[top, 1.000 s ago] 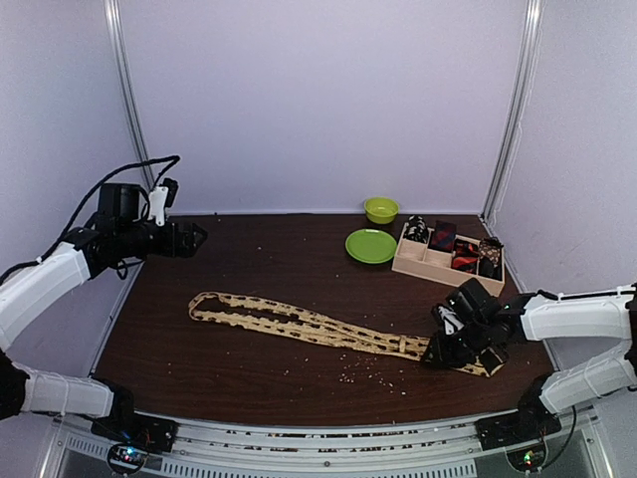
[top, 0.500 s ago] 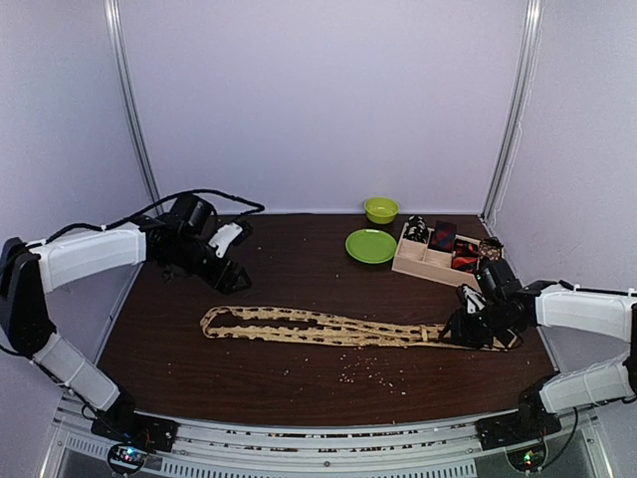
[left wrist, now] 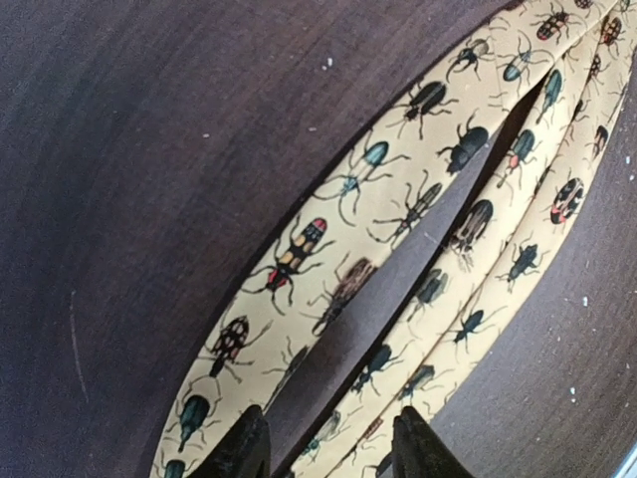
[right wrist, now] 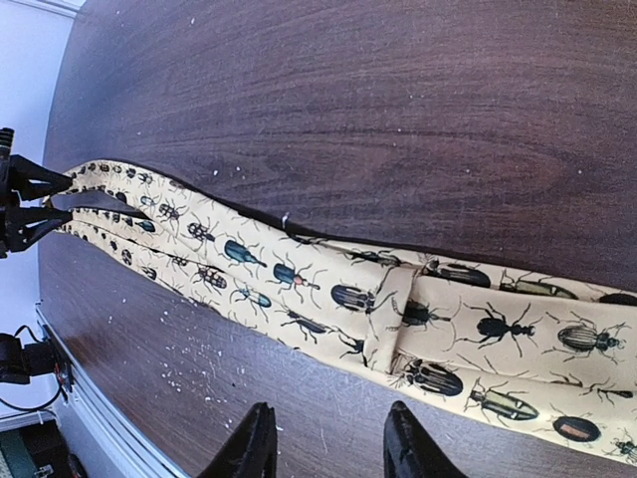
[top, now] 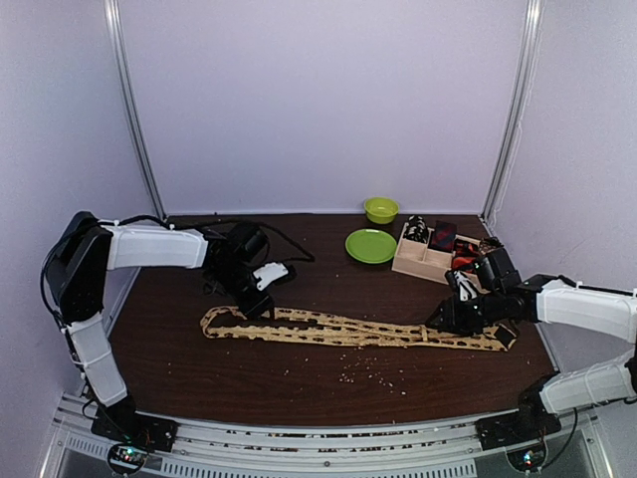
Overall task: Roll the ties
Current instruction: Flatten out the tie at the center of the board.
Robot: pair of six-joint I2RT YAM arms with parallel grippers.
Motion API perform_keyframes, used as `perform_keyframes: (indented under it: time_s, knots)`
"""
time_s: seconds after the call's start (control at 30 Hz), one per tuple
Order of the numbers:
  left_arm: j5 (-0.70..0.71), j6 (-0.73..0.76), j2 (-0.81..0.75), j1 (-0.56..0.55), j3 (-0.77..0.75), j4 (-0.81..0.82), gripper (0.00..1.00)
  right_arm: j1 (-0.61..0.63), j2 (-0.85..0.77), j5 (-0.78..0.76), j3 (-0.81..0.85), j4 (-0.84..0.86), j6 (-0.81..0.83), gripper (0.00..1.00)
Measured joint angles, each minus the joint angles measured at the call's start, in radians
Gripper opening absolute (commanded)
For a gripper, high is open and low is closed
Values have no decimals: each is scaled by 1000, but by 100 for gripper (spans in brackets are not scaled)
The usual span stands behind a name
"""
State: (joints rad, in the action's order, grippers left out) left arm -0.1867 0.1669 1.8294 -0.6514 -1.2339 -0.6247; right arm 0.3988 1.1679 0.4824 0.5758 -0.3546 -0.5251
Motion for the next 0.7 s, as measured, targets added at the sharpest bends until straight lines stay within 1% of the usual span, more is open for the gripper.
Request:
perform_keyframes:
  time_s: [0.1,0.23,0.43,0.57,0.7]
  knots:
    - [1,12,56,-14,-22,3,44,0,-5,5,-13,11,-4,37]
    - [11,18,103,-20,-34,17,37,0,-8,13,-29,21,-7,37]
    - [34,26,118,-20,-34,35,12,0,-14,19,-48,38,-23,36]
    - [46,30,119,-20,-32,45,0,0,-14,20,-57,45,-24,35]
    - [50,33,113,-20,-27,48,0,0,-14,20,-59,47,-25,34]
